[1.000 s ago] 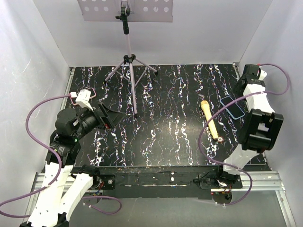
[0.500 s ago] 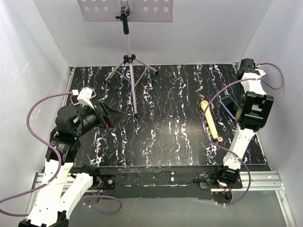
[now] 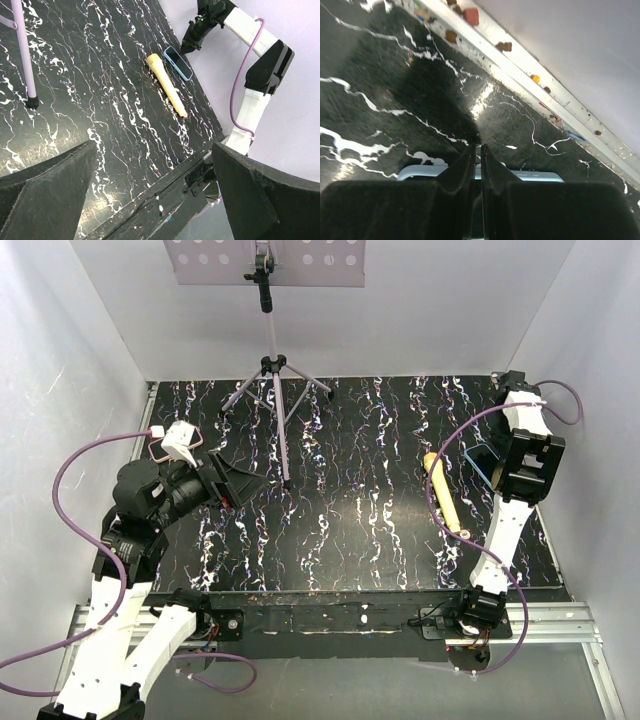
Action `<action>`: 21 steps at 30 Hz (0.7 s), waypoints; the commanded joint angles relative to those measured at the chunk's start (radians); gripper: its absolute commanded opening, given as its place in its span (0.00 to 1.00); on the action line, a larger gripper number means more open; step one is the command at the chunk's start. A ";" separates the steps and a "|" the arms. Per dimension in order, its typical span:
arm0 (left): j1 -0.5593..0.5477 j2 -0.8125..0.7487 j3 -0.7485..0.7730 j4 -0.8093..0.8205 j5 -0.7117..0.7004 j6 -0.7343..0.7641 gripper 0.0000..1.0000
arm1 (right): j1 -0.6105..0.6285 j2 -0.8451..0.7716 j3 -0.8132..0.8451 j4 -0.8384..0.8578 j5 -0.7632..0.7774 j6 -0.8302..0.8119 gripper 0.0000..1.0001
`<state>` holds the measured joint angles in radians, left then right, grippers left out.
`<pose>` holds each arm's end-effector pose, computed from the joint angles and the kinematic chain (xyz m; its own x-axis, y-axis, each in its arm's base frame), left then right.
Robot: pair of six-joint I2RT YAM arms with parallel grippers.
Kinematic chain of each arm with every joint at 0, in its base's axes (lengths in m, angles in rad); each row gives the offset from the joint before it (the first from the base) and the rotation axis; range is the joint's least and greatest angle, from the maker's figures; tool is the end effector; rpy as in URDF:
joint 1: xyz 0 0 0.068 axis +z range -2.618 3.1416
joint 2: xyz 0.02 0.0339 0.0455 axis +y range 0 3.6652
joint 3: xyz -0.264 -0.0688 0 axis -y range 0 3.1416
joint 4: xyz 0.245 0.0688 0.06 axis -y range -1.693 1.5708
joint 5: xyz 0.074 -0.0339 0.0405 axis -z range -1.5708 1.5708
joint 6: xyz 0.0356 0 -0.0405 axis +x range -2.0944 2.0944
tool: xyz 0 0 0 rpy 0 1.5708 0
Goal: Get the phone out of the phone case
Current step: Move the phone to the center of the board.
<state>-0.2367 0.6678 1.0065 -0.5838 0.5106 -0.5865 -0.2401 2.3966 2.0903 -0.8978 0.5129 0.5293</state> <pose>0.1182 -0.0464 0.3895 -0.5648 -0.3605 -0.7424 0.4237 0.6453 -0.6357 0.4848 -0.1367 0.1778 -0.5918 0.5978 -0.5408 0.7842 0.5823 -0.2144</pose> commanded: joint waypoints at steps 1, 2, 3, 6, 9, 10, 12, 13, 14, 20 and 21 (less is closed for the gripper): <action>0.007 -0.013 0.041 -0.021 0.023 0.011 1.00 | -0.007 0.025 0.051 -0.085 -0.031 -0.075 0.15; 0.007 -0.011 0.040 -0.021 0.025 0.010 1.00 | -0.007 0.032 0.053 -0.090 -0.045 -0.083 0.15; 0.007 -0.013 0.041 -0.022 0.023 0.011 1.00 | -0.007 0.036 0.054 -0.101 -0.059 -0.094 0.15; 0.007 -0.011 0.047 -0.027 0.023 0.019 1.00 | 0.004 0.038 0.054 -0.156 -0.040 -0.077 0.16; 0.001 -0.008 0.050 -0.028 0.022 0.024 0.99 | 0.008 -0.014 -0.021 -0.167 -0.073 -0.046 0.17; 0.000 -0.007 0.052 -0.028 0.022 0.025 0.99 | 0.010 -0.039 -0.045 -0.170 -0.094 -0.040 0.18; -0.003 -0.004 0.049 -0.021 0.025 0.021 1.00 | 0.021 -0.098 -0.128 -0.142 -0.138 -0.042 0.20; -0.003 -0.007 0.047 -0.016 0.028 0.019 1.00 | 0.027 -0.128 -0.180 -0.113 -0.172 -0.055 0.21; -0.003 -0.010 0.044 -0.011 0.029 0.019 1.00 | 0.033 -0.167 -0.228 -0.087 -0.204 -0.066 0.22; -0.006 -0.019 0.037 -0.016 0.032 0.017 1.00 | 0.062 -0.350 -0.478 0.025 -0.364 -0.117 0.79; -0.009 -0.020 0.035 -0.016 0.032 0.017 0.99 | 0.062 -0.378 -0.504 0.045 -0.375 -0.123 0.81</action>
<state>-0.2379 0.6624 1.0203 -0.5987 0.5209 -0.5793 -0.1921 2.1487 1.6855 -0.9154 0.2607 0.4461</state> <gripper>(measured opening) 0.993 0.695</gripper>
